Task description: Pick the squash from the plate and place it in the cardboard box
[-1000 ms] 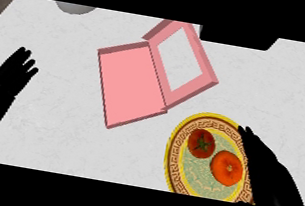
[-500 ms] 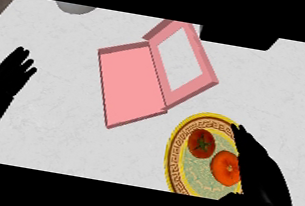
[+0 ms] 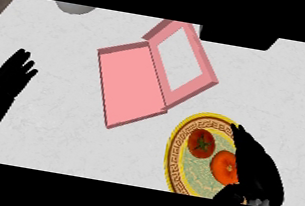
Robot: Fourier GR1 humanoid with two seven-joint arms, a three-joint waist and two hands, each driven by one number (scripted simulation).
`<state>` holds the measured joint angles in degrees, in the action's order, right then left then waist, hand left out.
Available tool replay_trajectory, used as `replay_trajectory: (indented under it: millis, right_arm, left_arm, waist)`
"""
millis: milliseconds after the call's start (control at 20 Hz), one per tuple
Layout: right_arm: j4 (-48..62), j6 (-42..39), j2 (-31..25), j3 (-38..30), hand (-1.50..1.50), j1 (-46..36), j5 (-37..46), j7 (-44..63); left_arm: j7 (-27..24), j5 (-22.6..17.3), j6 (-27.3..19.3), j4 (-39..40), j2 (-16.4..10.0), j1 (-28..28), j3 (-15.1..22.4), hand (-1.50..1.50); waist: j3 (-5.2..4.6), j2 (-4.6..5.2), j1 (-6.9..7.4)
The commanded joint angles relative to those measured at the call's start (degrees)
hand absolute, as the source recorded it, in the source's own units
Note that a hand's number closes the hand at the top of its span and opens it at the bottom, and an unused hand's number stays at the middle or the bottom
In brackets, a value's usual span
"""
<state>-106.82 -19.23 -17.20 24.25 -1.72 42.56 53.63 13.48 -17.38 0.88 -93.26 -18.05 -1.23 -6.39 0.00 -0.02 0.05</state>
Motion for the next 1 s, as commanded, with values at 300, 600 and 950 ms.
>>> replay_trajectory:
  millis: [300, 600, 950]
  right_arm:
    - [5.1, -2.49, 3.34, -0.65, -1.5, 0.83, 4.34, -0.98]
    - [5.33, -3.26, 3.69, -2.74, -1.5, 3.6, 4.59, -4.76]
    - [11.76, -2.16, 6.82, -4.42, -1.5, 0.42, 8.63, -7.33]
  left_arm:
    - [0.36, 2.72, 0.72, 1.8, 2.46, -2.34, -0.81, 0.0]
    - [2.79, 0.01, 4.34, -2.79, 1.08, 1.14, -4.49, 0.0]
    - [1.67, 3.5, 3.92, -0.46, 3.83, -0.34, -4.21, 0.0]
  waist:
    - [0.0, 0.02, -0.07]
    - [0.01, -0.03, 0.06]
    - [0.01, 0.0, 0.02]
